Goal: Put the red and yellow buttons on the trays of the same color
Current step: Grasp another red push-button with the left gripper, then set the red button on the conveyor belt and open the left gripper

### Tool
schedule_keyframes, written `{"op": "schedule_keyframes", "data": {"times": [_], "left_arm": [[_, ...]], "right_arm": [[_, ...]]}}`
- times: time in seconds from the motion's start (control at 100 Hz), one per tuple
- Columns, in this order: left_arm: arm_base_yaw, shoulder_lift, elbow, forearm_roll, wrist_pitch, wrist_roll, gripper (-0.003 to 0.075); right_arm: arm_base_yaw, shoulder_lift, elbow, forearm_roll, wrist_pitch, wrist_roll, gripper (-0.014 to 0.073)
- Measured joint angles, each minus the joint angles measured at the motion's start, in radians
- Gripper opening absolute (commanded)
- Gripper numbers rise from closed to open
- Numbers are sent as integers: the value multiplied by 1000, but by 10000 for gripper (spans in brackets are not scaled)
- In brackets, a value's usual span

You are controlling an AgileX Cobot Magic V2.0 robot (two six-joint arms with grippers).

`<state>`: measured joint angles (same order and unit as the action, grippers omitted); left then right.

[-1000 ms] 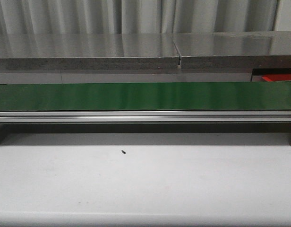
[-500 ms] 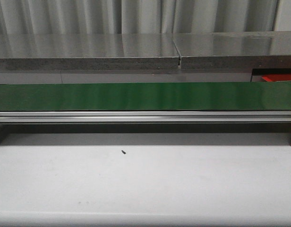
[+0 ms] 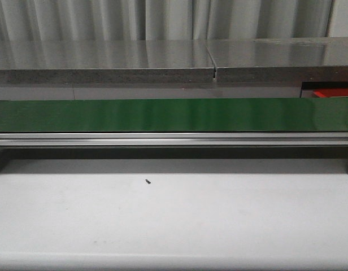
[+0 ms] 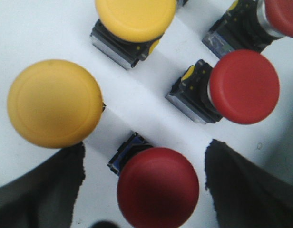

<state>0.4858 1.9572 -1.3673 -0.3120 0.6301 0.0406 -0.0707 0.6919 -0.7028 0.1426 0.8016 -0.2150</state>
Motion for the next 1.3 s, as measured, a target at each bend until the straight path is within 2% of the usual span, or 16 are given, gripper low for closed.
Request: {"op": "schedule_keyframes", "data": {"times": [0.22, 0.38, 0.58, 0.85, 0.98, 1.3], "left_arm": [[0, 0, 0, 0, 13, 0, 150], [0, 0, 0, -4, 31, 0, 65], [0, -32, 0, -25, 87, 0, 50], [-11, -214, 0, -141, 109, 68, 50], [-54, -268, 0, -174, 113, 92, 50], [-202, -264, 0, -180, 107, 103, 50]], "right_arm": [[0, 0, 0, 0, 0, 0, -117], [0, 0, 0, 0, 0, 0, -117], [0, 0, 0, 0, 0, 0, -117], [0, 0, 0, 0, 0, 0, -117], [0, 0, 0, 0, 0, 0, -117], [0, 0, 0, 0, 0, 0, -117]]}}
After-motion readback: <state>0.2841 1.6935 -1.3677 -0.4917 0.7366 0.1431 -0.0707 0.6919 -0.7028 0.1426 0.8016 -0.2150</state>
